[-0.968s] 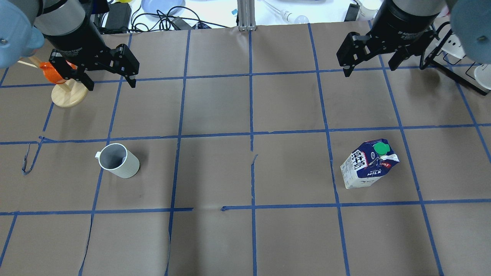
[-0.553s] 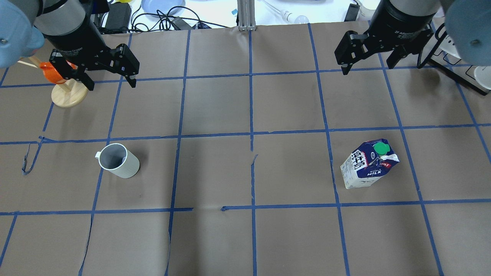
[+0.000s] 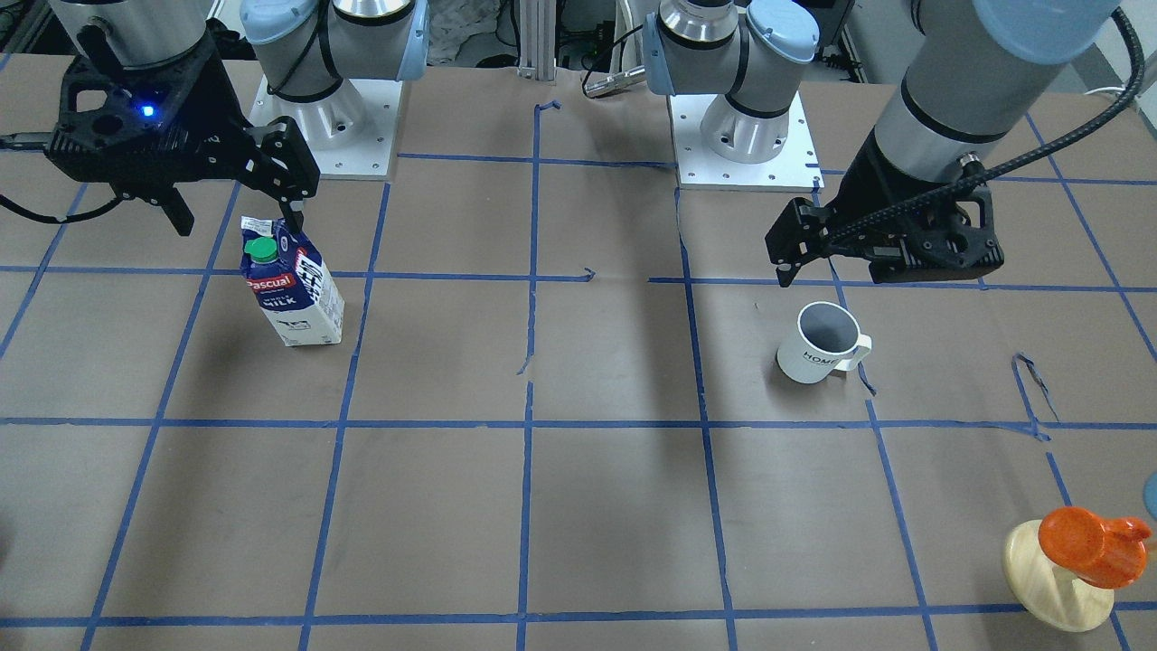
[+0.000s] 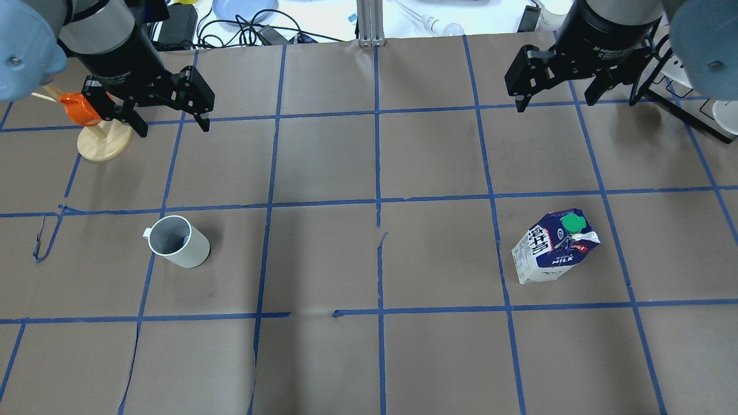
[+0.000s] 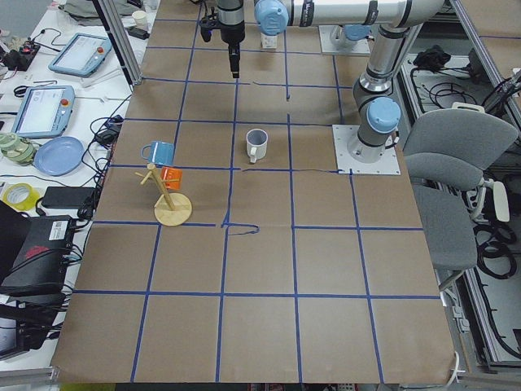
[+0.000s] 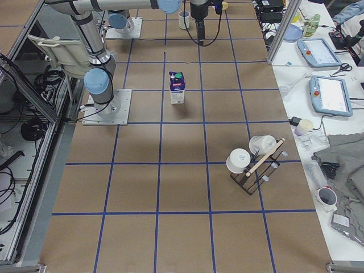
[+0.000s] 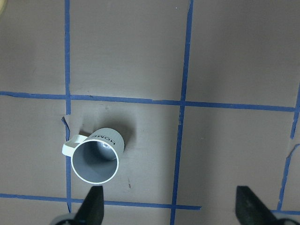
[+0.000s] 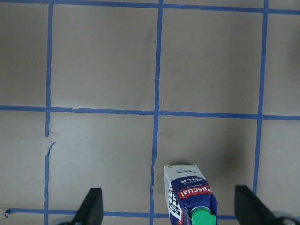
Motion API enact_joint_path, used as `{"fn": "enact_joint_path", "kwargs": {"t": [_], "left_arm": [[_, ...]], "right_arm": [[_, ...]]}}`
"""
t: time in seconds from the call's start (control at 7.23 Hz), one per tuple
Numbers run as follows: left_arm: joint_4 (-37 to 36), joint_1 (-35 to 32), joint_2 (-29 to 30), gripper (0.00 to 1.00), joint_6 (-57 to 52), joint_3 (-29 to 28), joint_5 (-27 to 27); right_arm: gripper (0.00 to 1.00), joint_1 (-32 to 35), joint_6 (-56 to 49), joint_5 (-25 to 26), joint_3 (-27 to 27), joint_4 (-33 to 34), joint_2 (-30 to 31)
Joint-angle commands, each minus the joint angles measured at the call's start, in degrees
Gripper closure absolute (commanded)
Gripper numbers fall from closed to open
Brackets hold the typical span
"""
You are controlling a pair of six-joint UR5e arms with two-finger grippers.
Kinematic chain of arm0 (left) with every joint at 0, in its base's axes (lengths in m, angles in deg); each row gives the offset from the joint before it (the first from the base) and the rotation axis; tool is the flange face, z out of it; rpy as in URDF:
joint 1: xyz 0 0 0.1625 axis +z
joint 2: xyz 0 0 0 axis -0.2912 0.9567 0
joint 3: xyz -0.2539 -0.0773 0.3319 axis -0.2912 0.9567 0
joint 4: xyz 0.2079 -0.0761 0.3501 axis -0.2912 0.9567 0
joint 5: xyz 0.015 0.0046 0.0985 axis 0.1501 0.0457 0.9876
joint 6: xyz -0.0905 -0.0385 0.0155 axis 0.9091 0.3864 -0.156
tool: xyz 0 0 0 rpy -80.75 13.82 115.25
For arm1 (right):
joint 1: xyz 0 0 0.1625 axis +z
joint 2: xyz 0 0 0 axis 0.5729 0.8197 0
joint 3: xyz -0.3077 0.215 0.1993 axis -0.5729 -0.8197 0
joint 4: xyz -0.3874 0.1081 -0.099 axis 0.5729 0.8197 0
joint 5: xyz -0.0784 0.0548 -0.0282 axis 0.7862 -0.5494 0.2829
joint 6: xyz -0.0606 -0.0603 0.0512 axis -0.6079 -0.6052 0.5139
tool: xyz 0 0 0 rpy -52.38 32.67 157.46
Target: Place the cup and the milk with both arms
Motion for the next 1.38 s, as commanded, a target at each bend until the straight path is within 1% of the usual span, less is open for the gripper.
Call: {"fn": "enact_joint_path", "kwargs": {"t": [0.0,0.41,1.11,1.24], "left_arm": [[-0.01,-0.02,0.19,0.0,0.28,0.02,0.13],[0.08,-0.11,0.18,0.0,2.29,0.02,0.04],[0.33,0.16,-0.08,0.0,1.95,0.37,1.09],[-0.01,1.12,0.1,0.0,1.52,0.55,3.53]], "right_arm": [[0.0,0.0,0.11,-0.21,-0.01,-0.04,-0.01],[0.0,0.0,0.02,-0.47,0.07,-0.04,-0.1],[0.0,0.0,-0.59,-0.21,0.25,-0.12,-0.19],[0.0,0.0,-0.59,-0.21,0.25,-0.21,-0.19]]}}
